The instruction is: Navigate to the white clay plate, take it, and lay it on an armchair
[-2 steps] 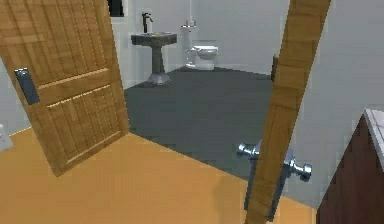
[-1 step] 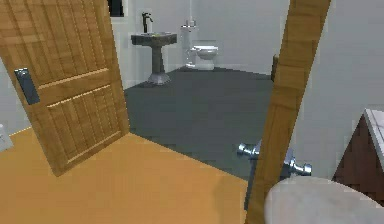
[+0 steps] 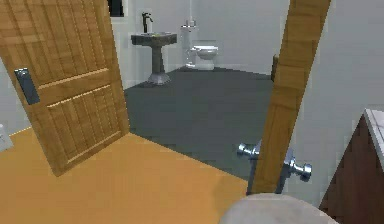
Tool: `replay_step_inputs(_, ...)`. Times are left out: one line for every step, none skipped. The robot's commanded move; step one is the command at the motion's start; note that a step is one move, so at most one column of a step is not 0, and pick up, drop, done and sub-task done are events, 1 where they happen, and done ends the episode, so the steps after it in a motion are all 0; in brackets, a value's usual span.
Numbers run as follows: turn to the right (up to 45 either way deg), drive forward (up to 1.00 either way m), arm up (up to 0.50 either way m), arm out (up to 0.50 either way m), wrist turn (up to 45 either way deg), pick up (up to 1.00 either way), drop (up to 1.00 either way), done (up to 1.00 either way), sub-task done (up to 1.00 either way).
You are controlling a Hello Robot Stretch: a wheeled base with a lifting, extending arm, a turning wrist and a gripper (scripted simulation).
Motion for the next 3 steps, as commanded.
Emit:
replay_step_inputs(0.0, 0.00, 0.00, -0.18, 0.0, 0.00, 0.00, 0.00, 0.00)
replay_step_inputs(-21.0, 0.00, 0.00, 0.00, 0.0, 0.00, 0.00, 0.00, 0.00)
replay_step_inputs(0.0, 0.65, 0.00, 0.00, 0.0, 0.00, 0.00, 0.00, 0.00)
